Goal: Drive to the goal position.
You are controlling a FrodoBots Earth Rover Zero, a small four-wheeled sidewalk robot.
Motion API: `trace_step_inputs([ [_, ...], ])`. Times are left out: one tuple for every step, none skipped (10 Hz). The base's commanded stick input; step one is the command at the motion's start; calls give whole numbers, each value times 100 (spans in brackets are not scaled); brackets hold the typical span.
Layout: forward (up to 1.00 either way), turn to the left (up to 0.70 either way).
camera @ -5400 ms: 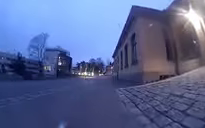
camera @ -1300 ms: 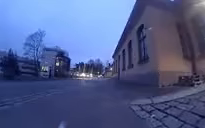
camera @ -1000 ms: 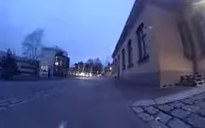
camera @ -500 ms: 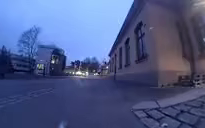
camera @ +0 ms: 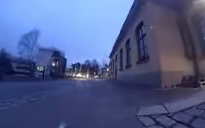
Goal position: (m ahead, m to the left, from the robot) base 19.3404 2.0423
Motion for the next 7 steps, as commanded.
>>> trace_step_inputs([
  [50, 0],
  [50, 0],
  [50, 0],
  [50, 0],
  [50, 0],
  [50, 0],
  [50, 0],
])
